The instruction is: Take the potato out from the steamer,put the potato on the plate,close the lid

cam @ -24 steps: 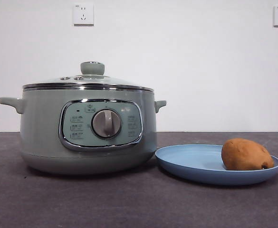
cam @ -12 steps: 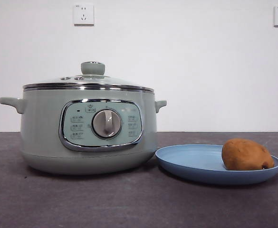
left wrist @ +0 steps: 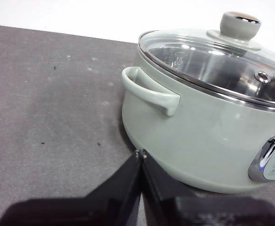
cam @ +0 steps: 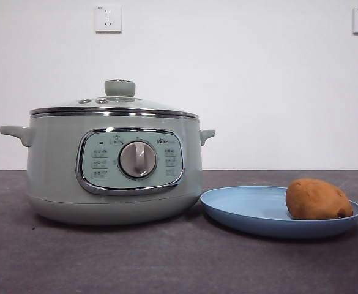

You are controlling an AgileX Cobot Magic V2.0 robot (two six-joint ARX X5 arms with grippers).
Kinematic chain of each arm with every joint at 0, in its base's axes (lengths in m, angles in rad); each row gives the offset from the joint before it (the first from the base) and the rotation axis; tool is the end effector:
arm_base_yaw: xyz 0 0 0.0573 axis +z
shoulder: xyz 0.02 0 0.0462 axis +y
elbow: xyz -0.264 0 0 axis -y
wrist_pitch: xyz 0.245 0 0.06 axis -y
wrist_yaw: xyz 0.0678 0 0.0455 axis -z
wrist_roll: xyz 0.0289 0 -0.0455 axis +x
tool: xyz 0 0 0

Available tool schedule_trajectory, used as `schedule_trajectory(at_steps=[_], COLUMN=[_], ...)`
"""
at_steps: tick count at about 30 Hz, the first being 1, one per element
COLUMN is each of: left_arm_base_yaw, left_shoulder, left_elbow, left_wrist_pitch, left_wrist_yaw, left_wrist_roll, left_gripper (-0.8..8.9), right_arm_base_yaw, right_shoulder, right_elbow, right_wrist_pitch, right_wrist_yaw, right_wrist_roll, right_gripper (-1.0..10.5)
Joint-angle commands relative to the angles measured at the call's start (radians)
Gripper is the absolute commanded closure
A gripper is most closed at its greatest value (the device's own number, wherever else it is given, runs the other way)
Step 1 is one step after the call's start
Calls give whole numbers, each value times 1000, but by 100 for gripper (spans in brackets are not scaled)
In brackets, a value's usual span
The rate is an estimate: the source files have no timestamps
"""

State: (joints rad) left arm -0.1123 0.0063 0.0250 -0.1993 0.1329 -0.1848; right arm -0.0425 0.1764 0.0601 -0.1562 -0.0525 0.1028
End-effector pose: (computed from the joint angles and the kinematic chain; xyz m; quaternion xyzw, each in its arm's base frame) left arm 0.0937 -0.0144 0.1524 -0.0921 0.1010 -0.1130 0.9841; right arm 0.1035 -0.0029 0.1550 0.0573 0.1358 -0.0020 0.9891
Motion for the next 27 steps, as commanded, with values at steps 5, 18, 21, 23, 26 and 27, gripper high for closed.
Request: schedule_trajectory(at_steps=[5, 18, 21, 23, 26, 27], left_arm_base_yaw=[3, 3, 3, 3, 3, 3], left_shoulder=[-2, -2, -2, -2, -2, -2], left_elbow=[-10, -10, -10, -10, -10, -10], left_wrist_pitch=[-5, -6, -6, -6, -6, -6], left_wrist_yaw=[0, 0, -1, 0, -1, 0], left_wrist_roll=[-5, -5, -5, -5, -5, -5], left_gripper=[817, 817, 817, 817, 817, 817], right_arm_base_yaw=[-3, -3, -3, -3, -3, -3], right_shoulder=[-112, -175, -165, -161, -159, -159], right_elbow=[-55, -55, -55, -55, -55, -55], right_wrist_pitch=[-26, -22, -22, -22, -22, -22], right_wrist_yaw=[1, 6, 6, 6, 6, 6], right_wrist_roll=[35, 35, 35, 36, 36, 36], right_gripper=[947, 947, 947, 947, 947, 947])
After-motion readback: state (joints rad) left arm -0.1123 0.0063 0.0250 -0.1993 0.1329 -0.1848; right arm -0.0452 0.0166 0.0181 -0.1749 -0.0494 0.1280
